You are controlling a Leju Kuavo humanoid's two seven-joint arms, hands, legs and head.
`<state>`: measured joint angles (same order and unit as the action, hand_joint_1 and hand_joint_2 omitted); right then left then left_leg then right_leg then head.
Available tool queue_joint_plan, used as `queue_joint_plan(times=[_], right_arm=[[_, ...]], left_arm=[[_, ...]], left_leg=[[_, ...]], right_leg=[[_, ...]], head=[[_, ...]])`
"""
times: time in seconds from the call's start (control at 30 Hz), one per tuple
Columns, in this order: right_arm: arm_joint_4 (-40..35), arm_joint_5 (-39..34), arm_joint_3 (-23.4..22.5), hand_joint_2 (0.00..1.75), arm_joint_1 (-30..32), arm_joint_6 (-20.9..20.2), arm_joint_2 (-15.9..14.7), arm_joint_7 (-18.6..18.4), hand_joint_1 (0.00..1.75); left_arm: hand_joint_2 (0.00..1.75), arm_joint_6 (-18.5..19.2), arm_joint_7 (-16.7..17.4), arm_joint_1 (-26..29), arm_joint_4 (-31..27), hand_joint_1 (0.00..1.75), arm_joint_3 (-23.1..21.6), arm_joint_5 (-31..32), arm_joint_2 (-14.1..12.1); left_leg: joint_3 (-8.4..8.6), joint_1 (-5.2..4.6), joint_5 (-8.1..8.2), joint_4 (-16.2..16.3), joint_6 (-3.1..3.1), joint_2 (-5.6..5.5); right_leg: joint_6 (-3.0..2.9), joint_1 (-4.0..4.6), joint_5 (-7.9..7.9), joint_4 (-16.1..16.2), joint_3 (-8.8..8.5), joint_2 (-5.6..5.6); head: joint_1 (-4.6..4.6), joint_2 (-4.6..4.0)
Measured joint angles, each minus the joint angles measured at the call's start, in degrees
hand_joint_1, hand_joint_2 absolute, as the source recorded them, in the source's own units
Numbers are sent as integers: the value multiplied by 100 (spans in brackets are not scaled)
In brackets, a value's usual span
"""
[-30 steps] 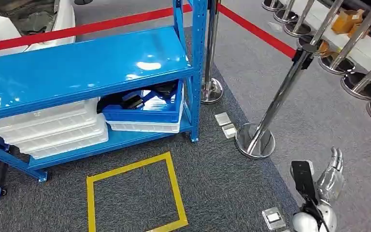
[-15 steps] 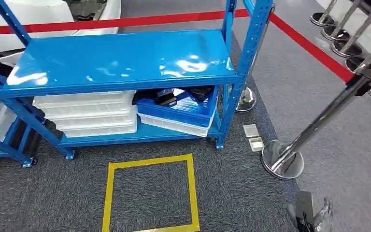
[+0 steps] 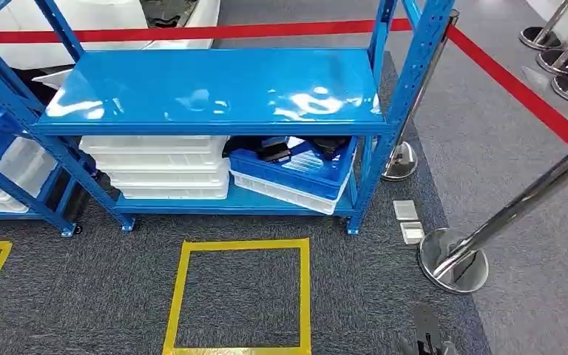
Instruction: Take the parts from the cabinet and place them on the table.
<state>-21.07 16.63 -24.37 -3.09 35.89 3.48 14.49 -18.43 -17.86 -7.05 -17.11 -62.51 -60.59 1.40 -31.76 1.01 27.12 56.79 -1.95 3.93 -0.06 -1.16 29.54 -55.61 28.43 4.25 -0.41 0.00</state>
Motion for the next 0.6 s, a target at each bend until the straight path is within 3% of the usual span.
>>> queue_joint_plan(times=[0.03, 0.07, 0.13, 0.17, 0.2, 0.23, 0.27, 0.3, 0.33, 0.37, 0.4, 0.47, 0.5, 0.53, 0.6], right_arm=[[62, 0, 0, 175, -15, -2, 2, 0, 0], [118, 0, 0, 175, -36, -9, 2, -4, 0], [212, 2, 0, 175, -83, -61, 7, -54, 0], [260, 9, 0, 175, -110, -96, 9, -98, 0], [306, 24, 0, 175, -136, -151, 15, -136, 0], [376, 41, 2, 175, -159, -236, 24, -222, 0], [427, 52, 2, 175, -163, -315, 24, -304, 0], [477, 61, 2, 0, -161, -365, 24, -361, 0], [544, 72, 2, 0, -144, -411, 30, -406, 0], [590, 72, 2, 0, -141, -520, 35, -483, 0], [621, 81, 2, 0, -144, -648, 37, -577, 0], [691, 133, 0, 0, -169, -1072, 39, -963, 0], [726, 146, 2, 0, -176, -1282, 39, -1157, 0], [765, 157, 2, 0, -183, -1432, 42, -1314, 0], [815, 192, 2, 0, -179, -1672, 70, -1536, 0]], left_arm=[[0, 0, 13, -21, 0, 0, -2, 2, 0], [0, 2, 20, -26, -2, 0, -2, 7, 0], [0, 20, 61, -17, -2, 0, -13, 20, -2], [0, 35, 94, -21, -2, 0, -28, 44, -2], [0, 35, 101, -27, -2, 0, -44, 46, -2], [0, 35, 129, -49, -2, 0, -55, 55, -2], [0, 37, 147, -67, -4, 0, -59, 61, -2], [0, 39, 157, -80, -11, 0, -68, 70, -2], [0, 39, 173, -81, -20, 0, -83, 79, -2], [0, 39, 194, -78, -22, 0, -92, 90, -2], [0, 39, 208, -79, -22, 0, -98, 103, -2], [0, 37, 267, -100, -46, 0, -109, 125, -2], [0, 33, 295, -108, -61, 0, -120, 149, 0], [0, 22, 330, -137, -81, 0, -142, 155, 2], [0, -17, 415, -164, -92, 0, -157, 168, 2]], left_leg=[[-11, -41, -6, -16, 41, -62], [-32, -38, 2, 7, 77, -110], [-58, -63, 17, 21, 135, -195], [-33, -31, -12, -25, 195, -246], [-27, -20, -19, -33, 216, -262], [-33, -17, -19, -33, 252, -288], [-32, -22, -14, -33, 269, -320], [-31, -35, -5, -33, 283, -356], [-26, -53, 2, -30, 295, -399], [-16, -64, 7, -29, 299, -439], [-3, -72, 13, -28, 304, -470], [51, -87, 37, -28, 296, -534], [56, -70, 52, -29, 286, -549], [38, -103, 66, -7, 257, -557], [-5, -88, 98, 32, 217, -603]], right_leg=[[41, 43, 44, -39, -11, 47], [61, 51, 47, -24, -19, 84], [117, 29, 49, 5, -50, 155], [174, 11, 91, 2, -68, 135], [198, -11, 196, -111, -49, -104], [197, -17, 414, -441, 114, -279], [198, -14, 650, -906, 337, -349], [204, -10, 845, -1401, 585, -376], [200, -10, 951, -1841, 831, -387], [187, -9, 889, -1937, 925, -389], [165, -6, 692, -1762, 888, -392], [72, 28, 63, -768, 500, -418], [5, 61, -172, -273, 315, -507], [-23, 79, -104, -178, 276, -578], [20, 83, -131, -81, 284, -547]], head=[[-31, 0], [20, 0], [46, 0], [43, 0], [72, 0], [109, 0], [149, 0], [190, 0], [238, 0], [268, 0], [284, 0], [323, 0], [356, 0], [323, 0], [345, 0]])
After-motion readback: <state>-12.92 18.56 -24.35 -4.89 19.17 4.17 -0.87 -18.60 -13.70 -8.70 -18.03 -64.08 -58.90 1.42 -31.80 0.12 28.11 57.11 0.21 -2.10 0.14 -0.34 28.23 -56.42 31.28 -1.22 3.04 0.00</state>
